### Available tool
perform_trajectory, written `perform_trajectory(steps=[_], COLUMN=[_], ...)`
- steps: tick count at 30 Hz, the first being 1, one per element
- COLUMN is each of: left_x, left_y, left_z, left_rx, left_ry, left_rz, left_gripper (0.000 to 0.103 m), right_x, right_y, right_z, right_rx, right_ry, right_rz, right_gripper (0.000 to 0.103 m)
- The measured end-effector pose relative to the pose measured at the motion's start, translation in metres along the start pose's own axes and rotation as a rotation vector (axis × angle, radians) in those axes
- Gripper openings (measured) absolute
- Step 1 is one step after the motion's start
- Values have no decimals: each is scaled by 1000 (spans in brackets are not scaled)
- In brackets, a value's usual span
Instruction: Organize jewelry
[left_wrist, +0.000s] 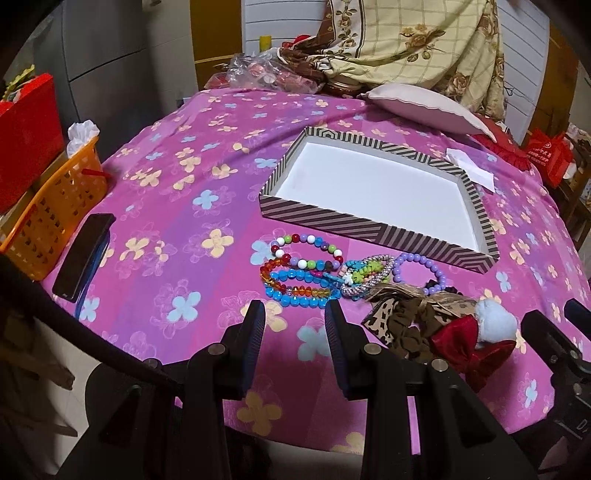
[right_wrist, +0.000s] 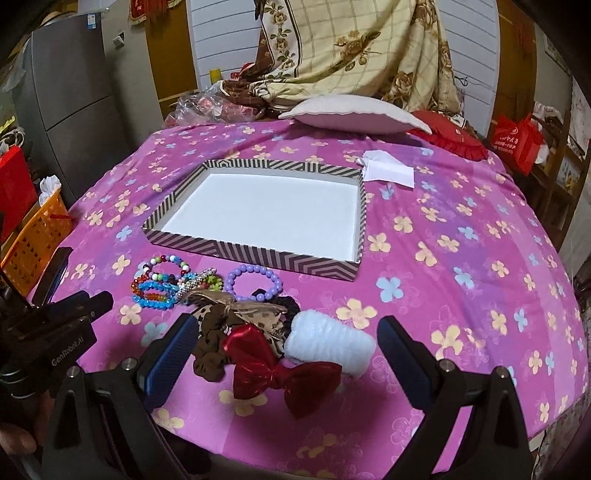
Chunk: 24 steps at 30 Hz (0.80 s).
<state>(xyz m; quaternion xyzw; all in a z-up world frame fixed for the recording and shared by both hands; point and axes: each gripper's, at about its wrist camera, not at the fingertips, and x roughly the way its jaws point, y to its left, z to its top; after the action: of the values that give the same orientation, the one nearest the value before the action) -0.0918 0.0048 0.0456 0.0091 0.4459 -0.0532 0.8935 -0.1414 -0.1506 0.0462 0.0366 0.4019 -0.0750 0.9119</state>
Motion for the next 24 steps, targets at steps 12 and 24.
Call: perform_trajectory(steps=[12,24], left_x=[-2,0], left_y=[1,-3], left_z=[-2,-4], left_rx=[-19,-11], left_ry=[17,25], left_rz=[-22,-21], left_gripper=[49,49], right_x=[0,11], right_y=[2,3], right_z=[-2,-5], right_rx=[-8,-5], right_ry=[12,56], right_rz=[-14,-10], right_gripper=[100,100])
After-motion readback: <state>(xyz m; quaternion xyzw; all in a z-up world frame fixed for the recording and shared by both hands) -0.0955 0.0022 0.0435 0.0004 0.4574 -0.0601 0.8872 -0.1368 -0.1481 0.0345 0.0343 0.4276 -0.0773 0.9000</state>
